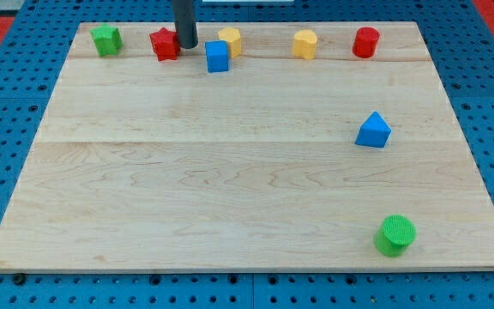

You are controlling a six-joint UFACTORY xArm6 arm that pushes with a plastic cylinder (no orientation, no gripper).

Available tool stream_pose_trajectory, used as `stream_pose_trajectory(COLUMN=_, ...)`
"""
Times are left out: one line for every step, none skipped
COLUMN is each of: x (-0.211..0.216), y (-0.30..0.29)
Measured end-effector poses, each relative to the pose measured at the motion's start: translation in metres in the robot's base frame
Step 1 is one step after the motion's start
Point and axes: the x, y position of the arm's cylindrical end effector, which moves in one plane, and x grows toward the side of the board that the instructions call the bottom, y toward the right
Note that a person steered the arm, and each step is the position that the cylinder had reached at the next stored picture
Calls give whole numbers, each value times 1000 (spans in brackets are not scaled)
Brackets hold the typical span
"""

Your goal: Push the blue cube away from the yellow hexagon

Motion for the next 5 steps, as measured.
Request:
stream_pose_trajectory(x=11, y=26)
stream_pose_trajectory(x=39, y=59)
stream_pose_trajectory(x=69, y=96)
stream_pose_trajectory(x=119, y=109)
stream_pose_trajectory(x=144, y=106)
